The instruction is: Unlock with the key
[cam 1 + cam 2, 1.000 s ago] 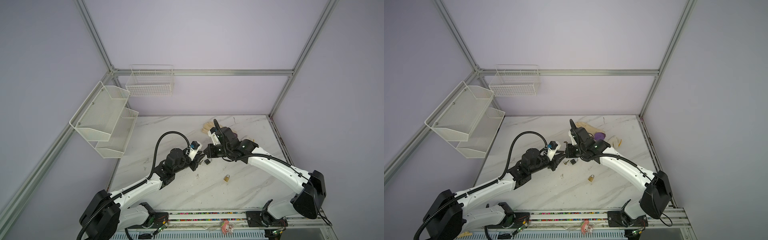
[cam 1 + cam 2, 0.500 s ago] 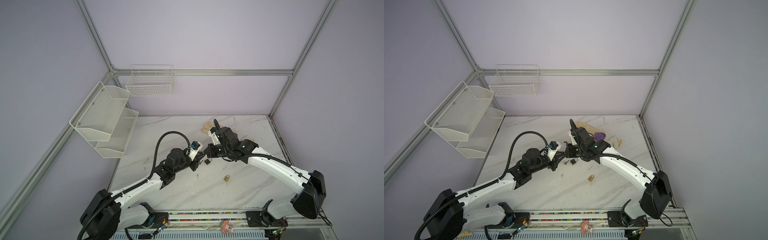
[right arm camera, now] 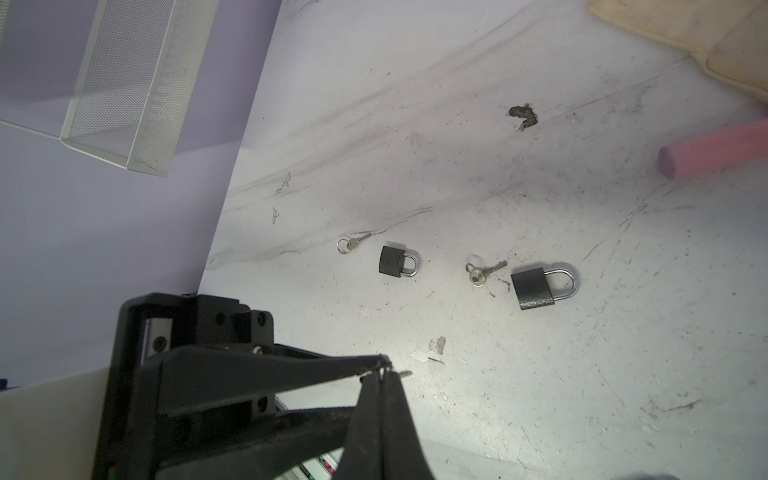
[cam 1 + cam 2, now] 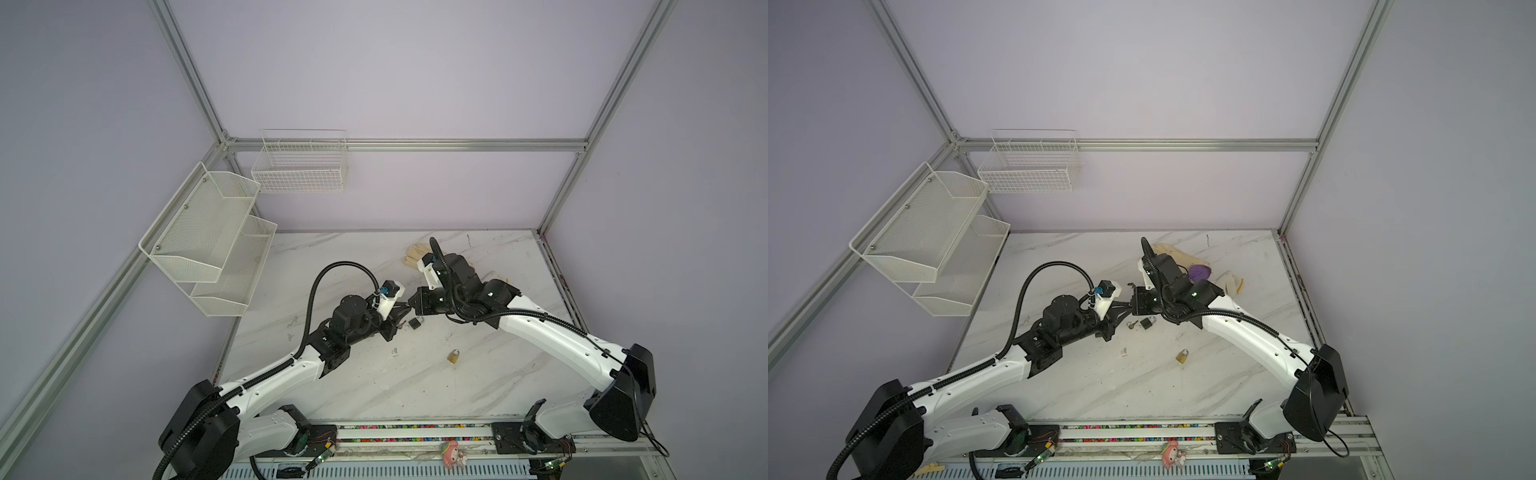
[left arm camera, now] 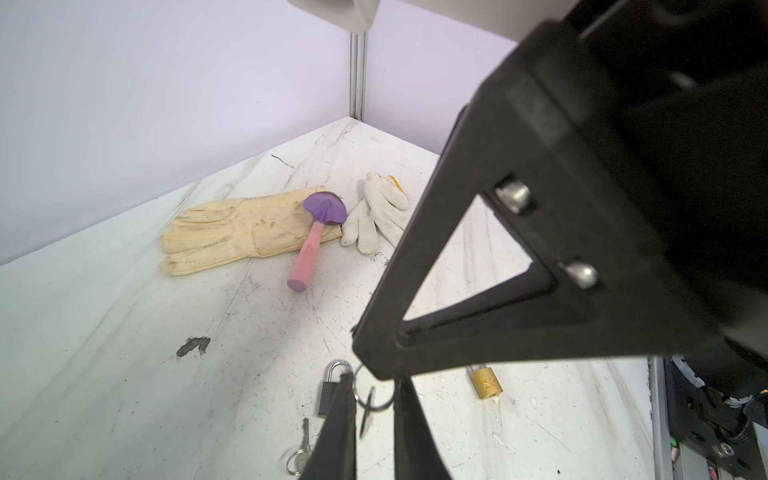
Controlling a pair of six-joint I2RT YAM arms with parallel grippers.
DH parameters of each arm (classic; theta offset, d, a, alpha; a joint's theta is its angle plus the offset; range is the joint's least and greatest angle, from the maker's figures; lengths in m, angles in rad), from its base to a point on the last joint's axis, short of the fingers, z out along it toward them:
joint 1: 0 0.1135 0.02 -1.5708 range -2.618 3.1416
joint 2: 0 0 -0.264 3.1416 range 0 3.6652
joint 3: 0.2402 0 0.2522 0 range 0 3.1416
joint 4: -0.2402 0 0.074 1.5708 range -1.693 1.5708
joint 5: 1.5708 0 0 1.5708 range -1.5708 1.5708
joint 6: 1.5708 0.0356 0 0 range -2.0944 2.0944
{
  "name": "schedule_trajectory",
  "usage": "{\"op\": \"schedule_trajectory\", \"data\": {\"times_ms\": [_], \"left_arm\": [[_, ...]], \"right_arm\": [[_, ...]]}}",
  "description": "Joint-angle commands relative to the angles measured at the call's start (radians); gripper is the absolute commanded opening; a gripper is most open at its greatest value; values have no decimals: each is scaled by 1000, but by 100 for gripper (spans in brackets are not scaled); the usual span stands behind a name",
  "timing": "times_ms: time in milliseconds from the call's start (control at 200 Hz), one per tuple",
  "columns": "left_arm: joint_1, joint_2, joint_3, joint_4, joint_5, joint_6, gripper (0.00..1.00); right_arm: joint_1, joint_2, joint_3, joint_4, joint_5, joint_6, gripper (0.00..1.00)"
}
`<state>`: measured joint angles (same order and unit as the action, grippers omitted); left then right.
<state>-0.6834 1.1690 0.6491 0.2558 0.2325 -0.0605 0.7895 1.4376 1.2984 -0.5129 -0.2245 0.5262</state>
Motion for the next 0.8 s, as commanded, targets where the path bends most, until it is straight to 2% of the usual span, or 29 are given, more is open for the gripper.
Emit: {"op": "schedule_trajectory", "data": {"times_ms": [0, 175, 370, 425, 615, 795], "left_arm": [[2, -30, 80, 22, -11, -11, 3], [3, -47, 79, 14, -21, 0, 25], [3, -67, 51, 29, -57, 5, 36], [2, -76, 35, 45, -63, 4, 42], [2, -113, -42, 142, -69, -7, 49], [4, -97, -26, 119, -39, -1, 51]], "right_arm": [[-7, -32, -3, -5, 15, -18, 0], [-7, -39, 3, 2, 1, -23, 0], [-10, -45, 16, 4, -10, -16, 0], [-10, -46, 21, 4, -17, -11, 0], [-21, -54, 41, 1, -41, 11, 0], [-28, -60, 60, -6, -53, 29, 0]]}}
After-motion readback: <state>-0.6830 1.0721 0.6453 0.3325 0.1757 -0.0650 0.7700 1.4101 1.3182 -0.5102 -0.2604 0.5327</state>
